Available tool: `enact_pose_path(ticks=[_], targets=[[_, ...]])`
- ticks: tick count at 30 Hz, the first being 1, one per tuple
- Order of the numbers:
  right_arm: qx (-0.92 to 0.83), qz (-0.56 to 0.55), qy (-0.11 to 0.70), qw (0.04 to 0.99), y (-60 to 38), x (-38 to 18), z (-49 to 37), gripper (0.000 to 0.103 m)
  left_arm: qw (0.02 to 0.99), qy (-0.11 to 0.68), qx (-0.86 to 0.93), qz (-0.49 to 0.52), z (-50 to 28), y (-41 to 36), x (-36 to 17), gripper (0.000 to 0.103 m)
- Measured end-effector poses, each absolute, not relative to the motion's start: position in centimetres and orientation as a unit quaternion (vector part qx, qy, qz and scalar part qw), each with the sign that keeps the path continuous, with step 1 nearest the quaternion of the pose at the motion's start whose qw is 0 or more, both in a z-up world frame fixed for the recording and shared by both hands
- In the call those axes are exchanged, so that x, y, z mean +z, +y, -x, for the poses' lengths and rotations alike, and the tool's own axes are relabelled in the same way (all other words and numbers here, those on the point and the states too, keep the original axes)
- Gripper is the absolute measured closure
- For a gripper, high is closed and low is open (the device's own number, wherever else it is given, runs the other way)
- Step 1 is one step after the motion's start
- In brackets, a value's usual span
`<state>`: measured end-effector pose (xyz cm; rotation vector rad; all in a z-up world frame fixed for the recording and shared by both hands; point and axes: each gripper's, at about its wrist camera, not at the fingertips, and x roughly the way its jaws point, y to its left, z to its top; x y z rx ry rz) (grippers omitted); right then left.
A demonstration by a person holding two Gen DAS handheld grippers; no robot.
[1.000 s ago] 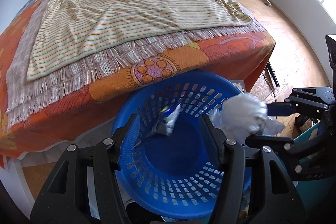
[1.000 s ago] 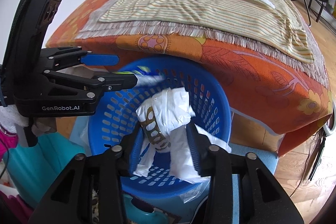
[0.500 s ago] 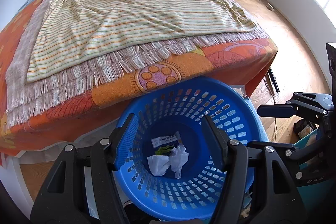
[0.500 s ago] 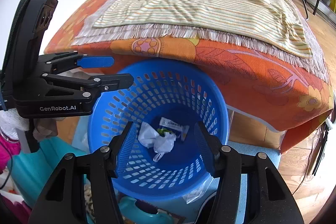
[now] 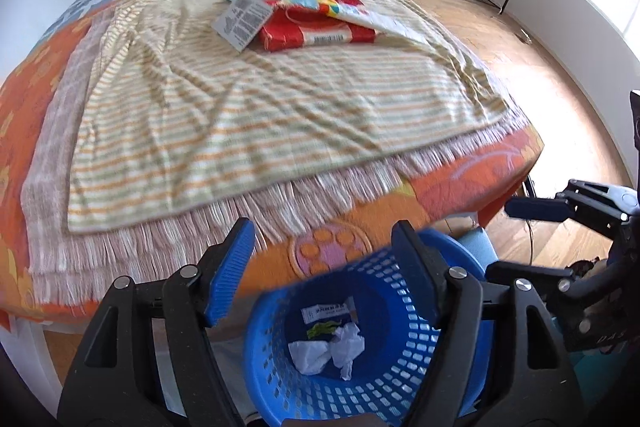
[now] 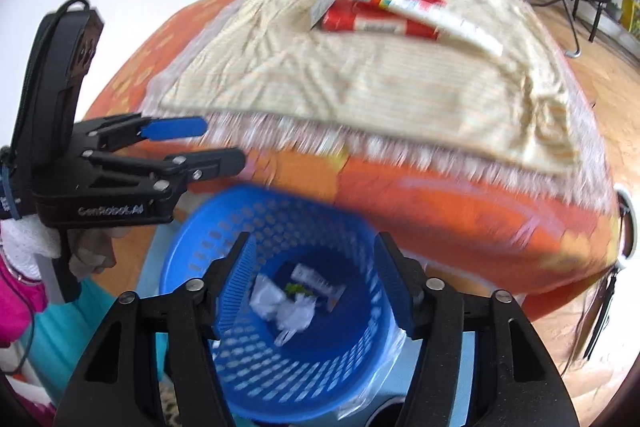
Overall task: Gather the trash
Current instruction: 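Move both tools back over the trash pile on the towel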
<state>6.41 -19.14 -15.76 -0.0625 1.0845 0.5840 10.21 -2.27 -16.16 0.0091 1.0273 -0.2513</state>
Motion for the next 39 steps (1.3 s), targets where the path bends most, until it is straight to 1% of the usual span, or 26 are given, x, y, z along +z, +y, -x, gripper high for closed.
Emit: enact_pose_path(ticks=[5, 11, 16, 25, 30, 35, 39], targets=[[0.247, 0.024, 0.483, 0.84, -20.6, -14.5, -10.5, 0.04, 0.875, 0.473, -0.099, -0.01, -13.3, -1.7, -15.1, 0.03], [0.216, 0.055, 0.456, 0.862, -21.6, -13.7, -15.6, 0.04, 0.886, 0.457, -0.074, -0.015, -17.5, -1.1, -14.3, 0.03], [0.216, 0.067, 0.454, 0.862, -21.3, -13.8, -19.5, 0.04, 0.889, 0.453, -0.059, 0.012, -21.0, -0.1, -14.1, 0.03], [0.219, 0.135, 0.445, 0.858, -18.5, -15.1, -23.3, 0.04, 0.891, 0.451, -0.052, 0.018, -25.0, -0.2, -15.0, 0.03], [0.214, 0.122, 0.45, 0.858, -18.1, -15.8, -25.4, 0.04, 0.89, 0.452, -0.045, 0.03, -26.5, -0.3, -15.6, 0.03], [0.209, 0.127, 0.45, 0.859, -17.1, -16.7, -26.7, 0.04, 0.895, 0.444, -0.032, 0.009, -28.1, -0.9, -16.0, 0.03], [0.201, 0.126, 0.452, 0.86, -16.7, -17.3, -27.6, 0.04, 0.891, 0.453, -0.023, 0.017, -29.4, -0.6, -16.9, 0.03]])
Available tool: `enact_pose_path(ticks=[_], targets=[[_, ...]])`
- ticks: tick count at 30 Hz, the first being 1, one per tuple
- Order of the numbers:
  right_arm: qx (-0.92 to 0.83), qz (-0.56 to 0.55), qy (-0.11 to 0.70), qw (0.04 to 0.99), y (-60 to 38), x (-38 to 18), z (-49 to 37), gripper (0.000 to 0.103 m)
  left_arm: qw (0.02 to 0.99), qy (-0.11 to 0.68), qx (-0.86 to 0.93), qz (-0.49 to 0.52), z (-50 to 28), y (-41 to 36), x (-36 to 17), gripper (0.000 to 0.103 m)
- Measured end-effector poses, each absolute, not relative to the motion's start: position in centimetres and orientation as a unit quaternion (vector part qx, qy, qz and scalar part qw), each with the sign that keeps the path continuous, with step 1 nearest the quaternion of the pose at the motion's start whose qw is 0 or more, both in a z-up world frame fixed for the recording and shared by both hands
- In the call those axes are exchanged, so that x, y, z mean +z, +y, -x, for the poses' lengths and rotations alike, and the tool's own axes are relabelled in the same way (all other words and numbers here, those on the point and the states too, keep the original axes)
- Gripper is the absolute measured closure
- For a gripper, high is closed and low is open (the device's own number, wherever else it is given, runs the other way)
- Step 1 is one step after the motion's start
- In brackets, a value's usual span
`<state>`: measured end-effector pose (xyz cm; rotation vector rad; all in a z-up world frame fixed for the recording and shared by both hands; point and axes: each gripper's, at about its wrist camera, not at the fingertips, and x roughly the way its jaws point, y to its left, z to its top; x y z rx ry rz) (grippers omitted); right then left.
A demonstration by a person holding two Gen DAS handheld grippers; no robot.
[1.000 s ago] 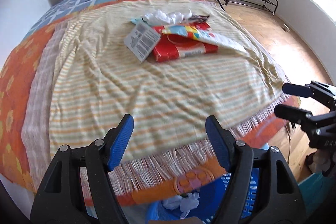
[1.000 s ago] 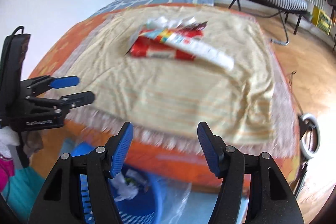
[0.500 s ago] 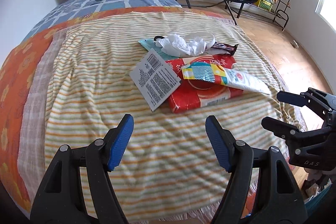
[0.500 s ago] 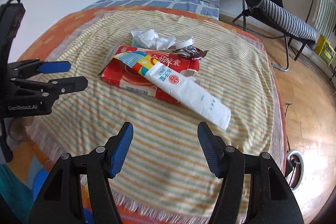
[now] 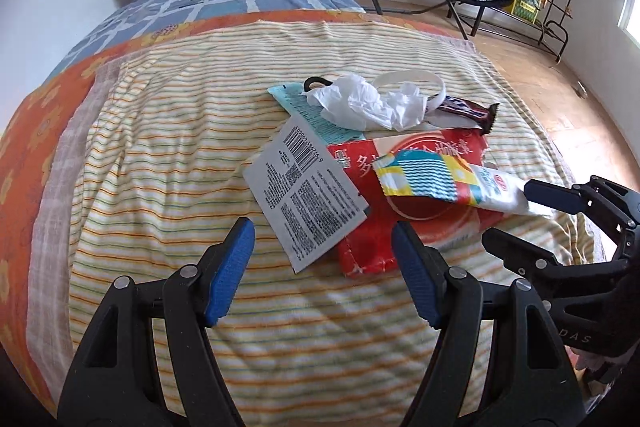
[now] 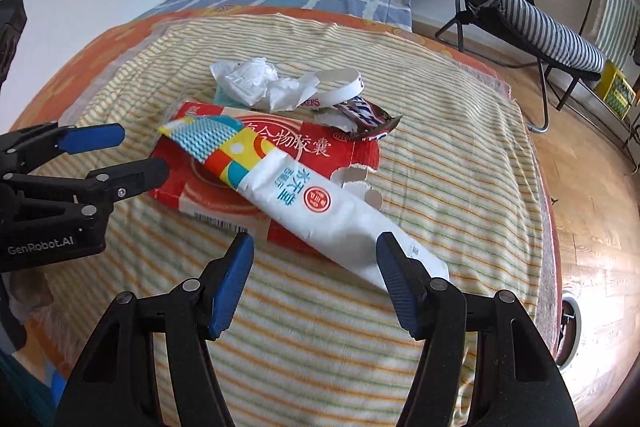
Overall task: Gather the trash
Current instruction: 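Move both tools back over the trash pile on the towel, then grasp the white instruction leaflet with the left tool while the right tool grasps the white tube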
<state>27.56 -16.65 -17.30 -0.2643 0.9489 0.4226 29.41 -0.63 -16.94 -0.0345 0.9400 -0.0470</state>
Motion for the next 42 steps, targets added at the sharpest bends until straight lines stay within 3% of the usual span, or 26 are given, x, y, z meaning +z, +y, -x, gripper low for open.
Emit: enact_pose_path(ticks=[16, 20, 22, 23, 26, 28, 33, 35, 37, 38, 42], targets=[[0.209, 0.093, 0.451, 0.863, -16.7, -16.9, -29.7, 0.04, 0.898, 0.438, -0.017, 0.045, -30.8, 2.2, -16.5, 0.034], [0.216, 0.088, 0.449, 0.863, -16.8, -16.5, -29.5, 0.042, 0.902, 0.431, -0.016, 0.039, -30.6, 2.5, -16.0, 0.041], [0.216, 0.086, 0.445, 0.865, -16.8, -16.2, -29.5, 0.047, 0.905, 0.423, -0.004, 0.029, -30.3, 2.5, -15.7, 0.05], [0.216, 0.085, 0.443, 0.866, -16.8, -16.0, -29.4, 0.047, 0.906, 0.423, 0.007, 0.021, -30.3, 2.7, -15.7, 0.061], [0.21, 0.081, 0.437, 0.871, -17.2, -15.5, -29.4, 0.051, 0.902, 0.431, 0.012, 0.028, -30.6, 3.7, -16.1, 0.062], [0.209, 0.075, 0.439, 0.871, -17.4, -15.5, -29.6, 0.059, 0.898, 0.438, 0.01, 0.042, -30.8, 4.3, -16.6, 0.064], [0.218, 0.076, 0.448, 0.864, -17.5, -15.9, -29.7, 0.059, 0.887, 0.457, -0.01, 0.068, -30.9, 4.5, -17.5, 0.073], [0.221, 0.077, 0.452, 0.861, -17.4, -15.8, -29.6, 0.054, 0.886, 0.458, -0.019, 0.071, -30.9, 4.5, -17.4, 0.073], [0.23, 0.084, 0.451, 0.858, -17.3, -15.7, -29.5, 0.036, 0.887, 0.457, -0.019, 0.066, -30.8, 4.5, -17.2, 0.073], [0.232, 0.09, 0.447, 0.859, -17.2, -15.6, -29.4, 0.033, 0.888, 0.455, -0.017, 0.064, -30.7, 4.6, -17.0, 0.073], [0.232, 0.08, 0.438, 0.865, -17.9, -15.1, -29.6, 0.032, 0.885, 0.459, -0.016, 0.082, -30.5, 6.1, -16.5, 0.066]])
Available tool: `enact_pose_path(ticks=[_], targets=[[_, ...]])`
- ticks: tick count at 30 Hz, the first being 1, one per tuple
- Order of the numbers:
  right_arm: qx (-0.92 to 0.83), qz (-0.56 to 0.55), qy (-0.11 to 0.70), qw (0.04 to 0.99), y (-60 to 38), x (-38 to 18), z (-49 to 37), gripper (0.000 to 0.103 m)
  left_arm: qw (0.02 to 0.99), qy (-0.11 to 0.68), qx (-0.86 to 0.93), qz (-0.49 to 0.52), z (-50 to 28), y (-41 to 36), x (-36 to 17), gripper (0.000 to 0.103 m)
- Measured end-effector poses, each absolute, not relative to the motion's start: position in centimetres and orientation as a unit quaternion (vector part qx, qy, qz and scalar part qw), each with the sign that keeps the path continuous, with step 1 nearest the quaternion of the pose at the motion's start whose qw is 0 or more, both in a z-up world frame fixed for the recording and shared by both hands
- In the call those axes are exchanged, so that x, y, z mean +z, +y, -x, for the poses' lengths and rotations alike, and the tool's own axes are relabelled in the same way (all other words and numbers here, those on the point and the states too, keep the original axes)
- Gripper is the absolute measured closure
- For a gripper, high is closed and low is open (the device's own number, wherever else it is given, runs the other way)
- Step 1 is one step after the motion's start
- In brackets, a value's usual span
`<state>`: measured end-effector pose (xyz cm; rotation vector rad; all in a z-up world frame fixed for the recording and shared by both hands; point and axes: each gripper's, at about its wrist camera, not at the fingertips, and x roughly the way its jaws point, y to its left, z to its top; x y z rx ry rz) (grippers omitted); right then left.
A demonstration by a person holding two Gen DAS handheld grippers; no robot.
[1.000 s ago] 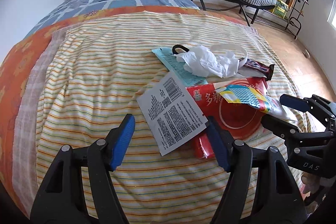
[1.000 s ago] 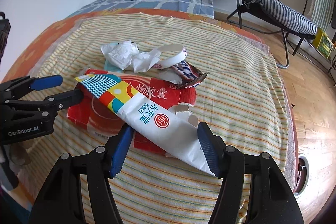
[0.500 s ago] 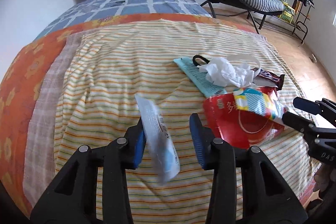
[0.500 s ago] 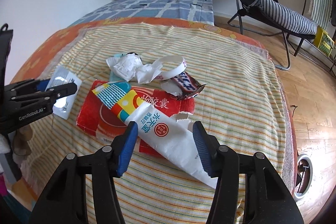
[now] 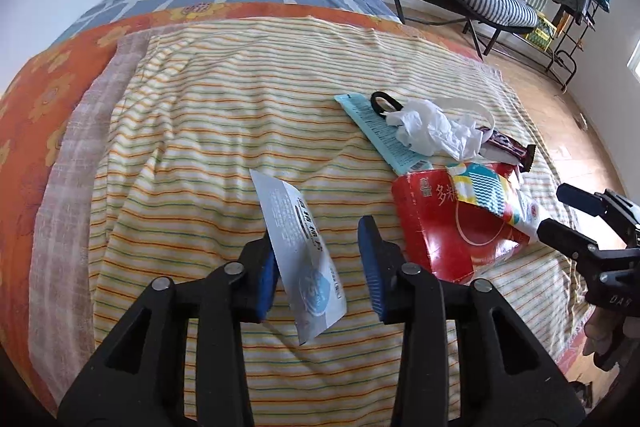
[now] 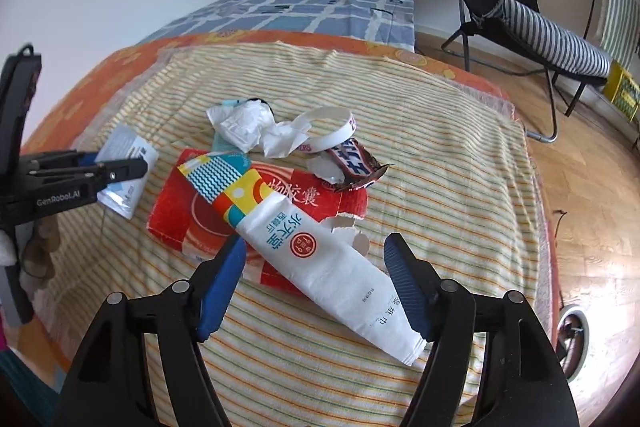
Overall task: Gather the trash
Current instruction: 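Grasp the white instruction leaflet with the left tool while the right tool grasps the white tube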
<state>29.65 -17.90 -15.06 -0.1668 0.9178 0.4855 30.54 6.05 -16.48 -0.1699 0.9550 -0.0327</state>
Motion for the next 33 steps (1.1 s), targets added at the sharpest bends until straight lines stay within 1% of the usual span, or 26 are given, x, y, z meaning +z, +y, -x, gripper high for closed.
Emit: enact_pose_path(ticks=[2, 5, 7, 8, 9, 12, 14, 20, 25, 26, 28, 29, 30, 32, 33], targets=[[0.24, 0.047, 0.444, 0.862, -18.7, -15.0, -30.2, 0.032, 0.884, 0.461, -0.014, 0.08, -30.5, 6.6, -16.6, 0.066], [0.231, 0.047, 0.449, 0.862, -19.1, -15.1, -30.8, 0.032, 0.877, 0.47, -0.023, 0.094, -30.4, 6.9, -17.3, 0.066], [0.23, 0.048, 0.453, 0.86, -19.3, -15.3, -31.1, 0.032, 0.876, 0.473, -0.025, 0.088, -30.3, 6.6, -17.6, 0.077], [0.232, 0.048, 0.454, 0.859, -19.3, -15.4, -31.1, 0.032, 0.876, 0.474, -0.03, 0.085, -30.3, 6.3, -17.7, 0.09], [0.238, 0.049, 0.456, 0.856, -19.2, -15.5, -31.1, 0.032, 0.875, 0.474, -0.037, 0.085, -30.3, 6.0, -17.8, 0.094], [0.249, 0.075, 0.457, 0.85, -18.5, -15.7, -30.9, 0.031, 0.877, 0.471, -0.046, 0.079, -30.2, 5.0, -17.7, 0.095], [0.253, 0.099, 0.455, 0.848, -17.8, -15.9, -30.5, 0.031, 0.878, 0.471, -0.047, 0.071, -30.2, 4.4, -17.8, 0.098], [0.231, 0.177, 0.447, 0.846, -15.6, -17.2, -29.8, 0.031, 0.878, 0.472, -0.046, 0.061, -30.3, 3.4, -18.0, 0.099], [0.236, 0.166, 0.443, 0.849, -16.2, -17.4, -30.4, 0.032, 0.88, 0.469, -0.05, 0.057, -30.1, 3.3, -17.8, 0.1], [0.237, 0.158, 0.446, 0.848, -16.5, -17.4, -30.6, 0.035, 0.881, 0.467, -0.05, 0.057, -30.0, 3.3, -17.7, 0.101], [0.247, 0.129, 0.457, 0.845, -17.3, -17.3, -31.1, 0.065, 0.882, 0.466, -0.049, 0.059, -29.9, 3.4, -17.5, 0.101], [0.248, 0.116, 0.462, 0.843, -17.6, -17.2, -31.3, 0.072, 0.882, 0.465, -0.049, 0.059, -29.8, 3.5, -17.4, 0.101], [0.248, 0.104, 0.467, 0.842, -17.9, -17.1, -31.5, 0.084, 0.883, 0.464, -0.048, 0.06, -29.8, 3.5, -17.2, 0.101], [0.244, 0.093, 0.472, 0.842, -18.2, -17.0, -31.6, 0.086, 0.884, 0.461, -0.048, 0.061, -29.8, 3.6, -16.9, 0.101], [0.242, 0.09, 0.472, 0.843, -18.4, -16.8, -31.6, 0.089, 0.885, 0.459, -0.048, 0.062, -29.7, 3.6, -16.7, 0.101]])
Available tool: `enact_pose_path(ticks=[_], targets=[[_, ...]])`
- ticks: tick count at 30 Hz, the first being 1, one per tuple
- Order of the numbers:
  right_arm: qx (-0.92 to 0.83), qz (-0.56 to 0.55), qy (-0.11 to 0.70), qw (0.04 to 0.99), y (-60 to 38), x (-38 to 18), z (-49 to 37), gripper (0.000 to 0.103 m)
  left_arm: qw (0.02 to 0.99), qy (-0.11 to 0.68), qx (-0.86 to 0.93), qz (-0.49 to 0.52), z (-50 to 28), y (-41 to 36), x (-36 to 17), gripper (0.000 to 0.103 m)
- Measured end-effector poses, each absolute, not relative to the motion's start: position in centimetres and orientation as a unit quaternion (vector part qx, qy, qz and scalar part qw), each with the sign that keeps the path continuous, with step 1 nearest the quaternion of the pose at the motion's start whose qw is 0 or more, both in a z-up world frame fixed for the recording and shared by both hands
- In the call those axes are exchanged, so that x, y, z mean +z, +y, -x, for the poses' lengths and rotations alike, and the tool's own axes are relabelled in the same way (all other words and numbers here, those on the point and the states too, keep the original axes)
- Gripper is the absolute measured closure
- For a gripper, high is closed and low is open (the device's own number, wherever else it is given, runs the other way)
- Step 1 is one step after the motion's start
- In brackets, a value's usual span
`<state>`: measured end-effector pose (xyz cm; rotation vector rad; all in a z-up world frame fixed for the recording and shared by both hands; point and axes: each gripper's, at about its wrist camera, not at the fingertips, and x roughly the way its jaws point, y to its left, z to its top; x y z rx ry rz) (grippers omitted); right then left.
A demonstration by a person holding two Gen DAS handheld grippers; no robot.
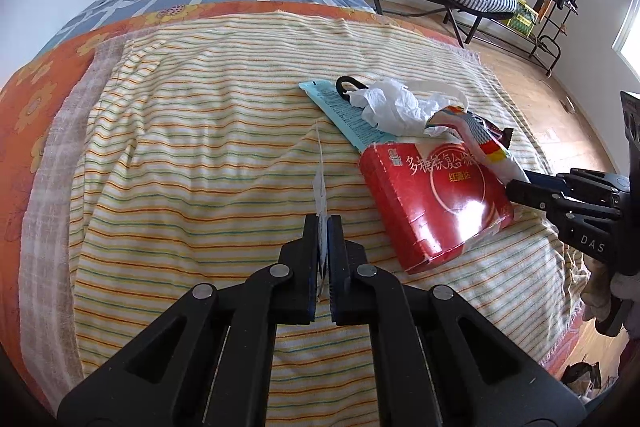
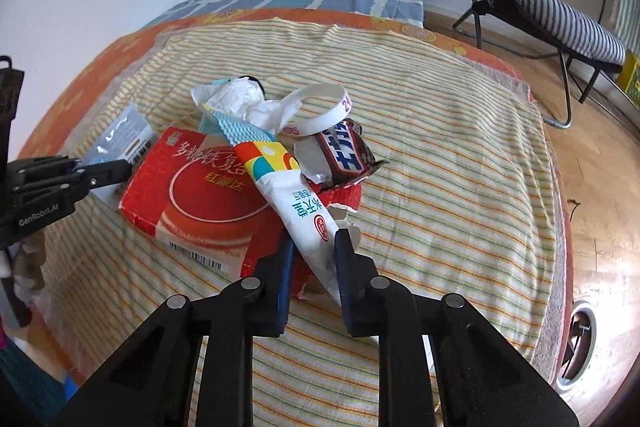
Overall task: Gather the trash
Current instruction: 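Grasp the white instruction leaflet with the left tool while the right tool grasps the white tube, then carry the leaflet and the tube with both tools over the wastebasket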
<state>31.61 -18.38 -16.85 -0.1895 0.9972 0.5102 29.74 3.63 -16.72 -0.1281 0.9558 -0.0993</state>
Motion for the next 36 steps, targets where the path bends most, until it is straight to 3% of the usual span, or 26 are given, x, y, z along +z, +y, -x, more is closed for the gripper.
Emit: enact_pose_path(ticks=[7, 15, 26, 36], targets=[[0.251, 0.062, 0.464, 0.847, -19.0, -15.1, -30.9, 0.097, 0.891, 0.447, -0.05, 0.054, -29.0, 3.5, -15.4, 0.102], [0.265, 0.048, 0.446, 0.854, -18.9, -12.5, -29.4, 0.098, 0.896, 0.437, -0.061, 0.045, -27.8, 3.5, -14.5, 0.102], [0.264, 0.066, 0.429, 0.862, -19.1, -10.4, -27.3, 0.098, 0.878, 0.474, -0.05, 0.045, -29.1, 3.0, -18.1, 0.102], [0.263, 0.053, 0.422, 0.866, -20.6, -8.9, -25.5, 0.098, 0.896, 0.435, -0.068, 0.062, -26.8, 2.5, -13.7, 0.102]])
